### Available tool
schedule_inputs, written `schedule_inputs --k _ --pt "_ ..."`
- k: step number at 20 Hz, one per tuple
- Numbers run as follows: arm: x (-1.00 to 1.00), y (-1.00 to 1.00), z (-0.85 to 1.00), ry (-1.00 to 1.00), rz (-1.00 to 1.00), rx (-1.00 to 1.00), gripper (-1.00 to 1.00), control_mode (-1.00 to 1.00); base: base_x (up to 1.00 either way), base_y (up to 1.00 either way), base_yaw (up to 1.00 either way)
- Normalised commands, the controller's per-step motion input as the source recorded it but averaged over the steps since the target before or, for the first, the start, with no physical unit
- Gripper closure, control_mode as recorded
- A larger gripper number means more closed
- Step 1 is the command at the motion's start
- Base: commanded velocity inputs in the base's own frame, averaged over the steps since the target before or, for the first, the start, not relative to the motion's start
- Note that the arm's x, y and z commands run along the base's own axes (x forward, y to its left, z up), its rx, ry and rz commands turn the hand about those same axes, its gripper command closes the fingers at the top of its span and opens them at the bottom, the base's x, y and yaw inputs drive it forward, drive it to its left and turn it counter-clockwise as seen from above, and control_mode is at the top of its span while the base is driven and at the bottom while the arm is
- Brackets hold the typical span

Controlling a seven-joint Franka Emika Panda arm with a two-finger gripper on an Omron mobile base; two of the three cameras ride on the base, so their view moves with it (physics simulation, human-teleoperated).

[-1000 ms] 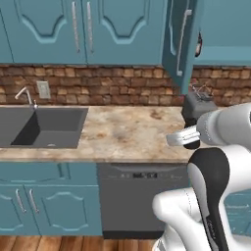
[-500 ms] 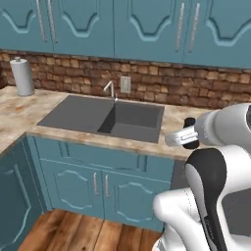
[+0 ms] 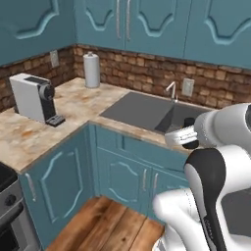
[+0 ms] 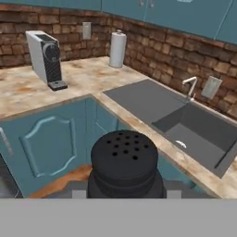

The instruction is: Collect the paprika, ketchup, and shaker from the cabinet and place them next to the stove.

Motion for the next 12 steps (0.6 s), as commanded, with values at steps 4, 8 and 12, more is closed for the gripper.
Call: schedule_inputs --k 4,8,12 --pt "0.00 0.00 0.00 0.00 0.00 0.00 1.00 1.00 0.03 0.46 0.48" --pt "0.00 0.00 0.00 0.00 0.00 0.00 1.00 1.00 0.14 0.33 0.46" --pt "0.00 0.00 0.00 0.00 0.00 0.00 1.00 1.00 0.35 0.30 0.43"
